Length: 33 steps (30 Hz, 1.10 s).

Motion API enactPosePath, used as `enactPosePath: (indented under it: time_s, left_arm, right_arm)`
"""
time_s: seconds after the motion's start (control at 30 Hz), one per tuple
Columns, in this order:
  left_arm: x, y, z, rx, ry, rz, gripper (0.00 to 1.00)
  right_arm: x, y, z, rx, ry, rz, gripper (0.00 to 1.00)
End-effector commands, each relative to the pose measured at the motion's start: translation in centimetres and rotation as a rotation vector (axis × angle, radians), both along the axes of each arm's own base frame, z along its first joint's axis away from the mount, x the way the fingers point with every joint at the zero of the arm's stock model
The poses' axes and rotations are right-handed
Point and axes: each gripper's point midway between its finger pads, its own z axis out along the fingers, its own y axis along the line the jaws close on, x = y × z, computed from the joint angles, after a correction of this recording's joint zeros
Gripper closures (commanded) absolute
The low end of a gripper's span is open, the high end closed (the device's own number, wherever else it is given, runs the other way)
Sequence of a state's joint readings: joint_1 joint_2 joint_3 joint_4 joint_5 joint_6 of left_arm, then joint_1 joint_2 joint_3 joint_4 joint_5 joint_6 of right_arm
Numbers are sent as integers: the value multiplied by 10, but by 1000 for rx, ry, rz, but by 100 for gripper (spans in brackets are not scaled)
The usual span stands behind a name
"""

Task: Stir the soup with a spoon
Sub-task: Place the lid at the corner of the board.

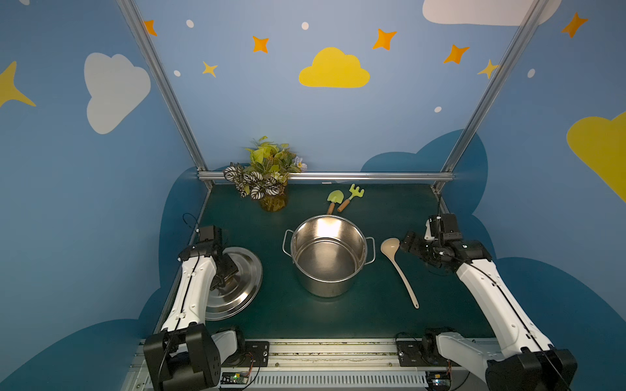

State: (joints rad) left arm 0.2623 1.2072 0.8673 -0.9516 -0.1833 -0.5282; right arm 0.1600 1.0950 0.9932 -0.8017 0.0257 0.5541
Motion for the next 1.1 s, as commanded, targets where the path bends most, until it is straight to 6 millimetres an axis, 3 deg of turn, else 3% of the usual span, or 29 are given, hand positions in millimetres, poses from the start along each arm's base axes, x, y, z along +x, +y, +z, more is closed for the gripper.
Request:
enactPosePath:
  time_s: [0.0, 0.23, 0.33, 0.6, 0.73, 0.9, 1.07]
  left_arm:
    - [11, 18, -14, 23, -31, 80, 73]
    - [6, 32, -45, 43, 49, 127, 66]
    - [1, 33, -51, 46, 81, 137, 56]
    - [1, 23, -53, -16, 109, 104, 5]
    - [5, 16, -44, -48, 85, 70, 0]
    - [21, 4, -10, -74, -70, 4, 0]
    - [42, -23, 21, -98, -159, -109, 0]
  right_arm:
    - [1, -3, -4, 18, -8, -48, 4]
    - [-4, -2, -26, 53, 69, -86, 4]
    - [-7, -4, -31, 43, 91, -90, 4]
    - [-11, -11, -45, 19, 159, -109, 3]
    - [-16, -11, -55, 7, 210, -92, 3]
    - [-27, -9, -69, 5, 304, -73, 4]
    - [-33, -2, -86, 7, 377, -37, 6]
